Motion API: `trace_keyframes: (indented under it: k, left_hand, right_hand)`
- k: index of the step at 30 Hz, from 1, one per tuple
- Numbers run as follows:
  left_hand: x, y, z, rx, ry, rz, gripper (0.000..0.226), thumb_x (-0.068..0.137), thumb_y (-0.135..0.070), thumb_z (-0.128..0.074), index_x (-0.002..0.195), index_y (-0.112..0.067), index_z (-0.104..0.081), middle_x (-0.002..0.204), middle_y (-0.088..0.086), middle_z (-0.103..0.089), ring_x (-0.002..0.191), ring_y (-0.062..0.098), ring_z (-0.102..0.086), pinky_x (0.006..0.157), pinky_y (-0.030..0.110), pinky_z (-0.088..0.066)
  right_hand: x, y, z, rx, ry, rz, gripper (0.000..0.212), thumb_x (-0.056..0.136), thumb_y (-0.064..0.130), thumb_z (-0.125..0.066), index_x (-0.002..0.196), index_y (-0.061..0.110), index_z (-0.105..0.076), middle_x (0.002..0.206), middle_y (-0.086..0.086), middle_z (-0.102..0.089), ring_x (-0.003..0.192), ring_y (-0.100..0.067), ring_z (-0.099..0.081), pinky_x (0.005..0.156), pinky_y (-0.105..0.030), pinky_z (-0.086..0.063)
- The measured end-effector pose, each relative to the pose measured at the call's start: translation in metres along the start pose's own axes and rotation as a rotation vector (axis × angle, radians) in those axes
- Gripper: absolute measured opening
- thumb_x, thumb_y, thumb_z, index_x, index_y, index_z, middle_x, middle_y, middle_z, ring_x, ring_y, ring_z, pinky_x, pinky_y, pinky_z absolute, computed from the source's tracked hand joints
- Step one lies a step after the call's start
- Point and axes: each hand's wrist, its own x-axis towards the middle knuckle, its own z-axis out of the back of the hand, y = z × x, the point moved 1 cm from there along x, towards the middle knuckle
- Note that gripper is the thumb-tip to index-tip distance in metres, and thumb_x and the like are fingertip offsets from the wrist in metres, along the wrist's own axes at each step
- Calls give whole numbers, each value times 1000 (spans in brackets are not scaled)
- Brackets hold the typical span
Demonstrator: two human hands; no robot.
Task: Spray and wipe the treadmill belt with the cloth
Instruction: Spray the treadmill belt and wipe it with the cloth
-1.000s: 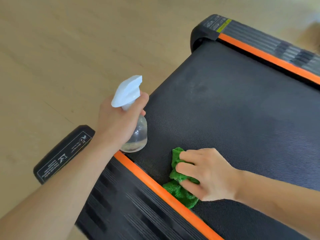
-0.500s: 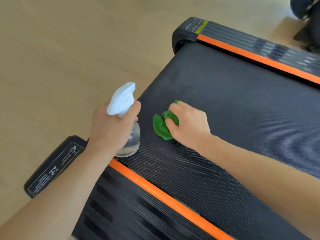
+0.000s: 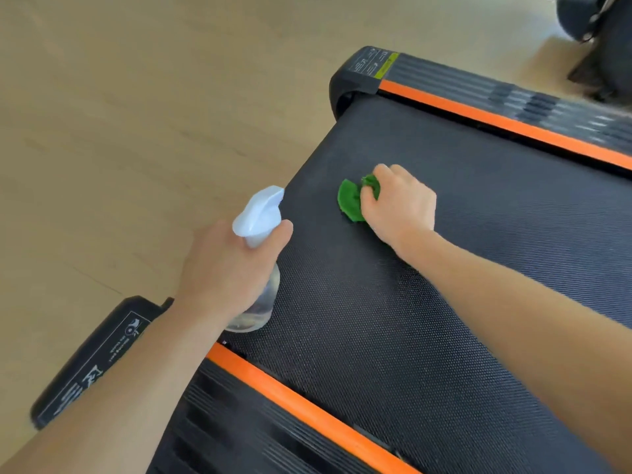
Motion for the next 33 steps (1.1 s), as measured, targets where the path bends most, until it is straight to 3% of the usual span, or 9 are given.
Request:
trace_keyframes:
  k: [6, 8, 12, 14, 17, 20, 26, 30, 33]
  left_hand:
    - [12, -18, -2, 97, 152, -11, 55, 89, -58, -70, 53, -25, -44, 51, -6, -46, 54, 21, -46, 58, 35, -37]
    - [15, -28, -4, 112, 217, -32, 56, 92, -50, -70, 43, -31, -50, 42, -11, -41, 43, 10, -40, 56, 33, -33]
    - [28, -52, -15, 114, 300, -128, 47, 93, -44, -71, 58, -26, -45, 46, -13, -40, 47, 9, -37, 58, 33, -33]
    - [35, -60, -23, 106, 311, -154, 42, 93, -44, -70, 68, -18, -48, 55, -9, -47, 57, 17, -45, 61, 35, -37]
    - [39, -67, -37, 87, 327, -146, 37, 93, -39, -69, 88, -3, -62, 82, 9, -68, 78, 27, -64, 70, 38, -46]
    - [40, -62, -47, 71, 309, -98, 31, 90, -35, -67, 74, -12, -54, 74, 1, -57, 68, 22, -51, 63, 35, -39]
    - [39, -56, -47, -4, 200, -41, 33, 91, -34, -67, 82, -3, -63, 75, 11, -66, 68, 27, -56, 64, 34, -42]
    - [34, -55, -46, 9, 183, -61, 33, 90, -34, -67, 95, -1, -70, 95, 16, -79, 88, 31, -71, 74, 40, -52]
    - [31, -56, -49, 51, 149, -96, 31, 89, -29, -67, 80, 0, -63, 90, 18, -77, 77, 31, -66, 75, 45, -54]
  right_hand:
    - [-146, 14, 50, 206, 136, 356, 19, 87, 37, -55, 78, 23, -45, 78, 7, -49, 67, -21, -54, 51, -31, -41]
    - [-181, 3, 68, 279, 200, 488, 20, 85, 34, -62, 77, 23, -48, 77, 8, -45, 64, -17, -47, 50, -30, -40]
    - [-164, -17, 67, 257, 233, 746, 19, 87, 31, -63, 77, 21, -50, 76, 5, -45, 61, -18, -42, 52, -29, -36]
    - [-117, -28, 49, 192, 129, 635, 17, 88, 34, -57, 78, 21, -52, 76, 5, -49, 62, -20, -50, 53, -27, -37]
    - [-38, -40, 28, 39, 22, 201, 24, 90, 42, -45, 85, 21, -56, 81, 4, -55, 73, -27, -61, 57, -32, -44]
    - [-32, -31, 19, -14, 21, 10, 18, 93, 38, -48, 85, 21, -47, 84, 3, -54, 74, -28, -59, 56, -32, -36]
    - [-184, -15, 74, 228, 128, 353, 22, 84, 36, -62, 75, 23, -46, 75, 9, -45, 62, -16, -48, 49, -27, -39]
    - [-172, -30, 75, 180, 144, 600, 21, 86, 35, -61, 75, 22, -49, 75, 7, -46, 61, -17, -48, 51, -30, -41]
    - [-105, -43, 54, 84, 70, 431, 21, 88, 39, -50, 77, 21, -51, 78, 3, -54, 69, -25, -60, 53, -32, -45]
